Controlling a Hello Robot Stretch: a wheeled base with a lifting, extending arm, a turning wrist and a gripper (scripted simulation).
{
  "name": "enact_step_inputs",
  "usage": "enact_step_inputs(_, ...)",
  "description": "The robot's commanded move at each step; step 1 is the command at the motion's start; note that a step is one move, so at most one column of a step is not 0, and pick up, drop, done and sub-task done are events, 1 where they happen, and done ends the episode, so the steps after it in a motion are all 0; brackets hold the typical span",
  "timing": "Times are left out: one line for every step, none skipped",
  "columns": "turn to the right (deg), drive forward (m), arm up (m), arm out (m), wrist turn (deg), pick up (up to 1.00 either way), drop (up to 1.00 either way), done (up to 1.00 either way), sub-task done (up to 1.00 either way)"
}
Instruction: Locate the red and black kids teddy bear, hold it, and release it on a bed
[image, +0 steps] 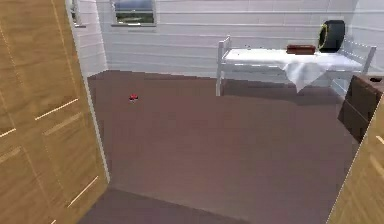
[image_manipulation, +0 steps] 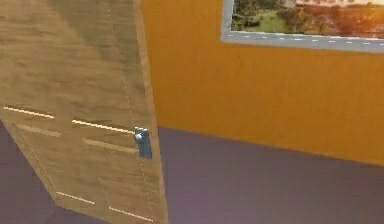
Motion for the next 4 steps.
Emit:
enact_step_inputs(0.0, 0.1, 0.0, 0.0, 0.0, 0.0, 0.0, 0.0, 0.0)
enact_step_inputs(-6.0, 0.0, 0.0, 0.0, 0.0, 0.0, 0.0, 0.0, 0.0)
enact_step_inputs(0.0, 1.0, 0.0, 0.0, 0.0, 0.0, 0.0, 0.0, 0.0)
enact_step_inputs(-6.0, 0.0, 0.0, 0.0, 0.0, 0.0, 0.0, 0.0, 0.0)
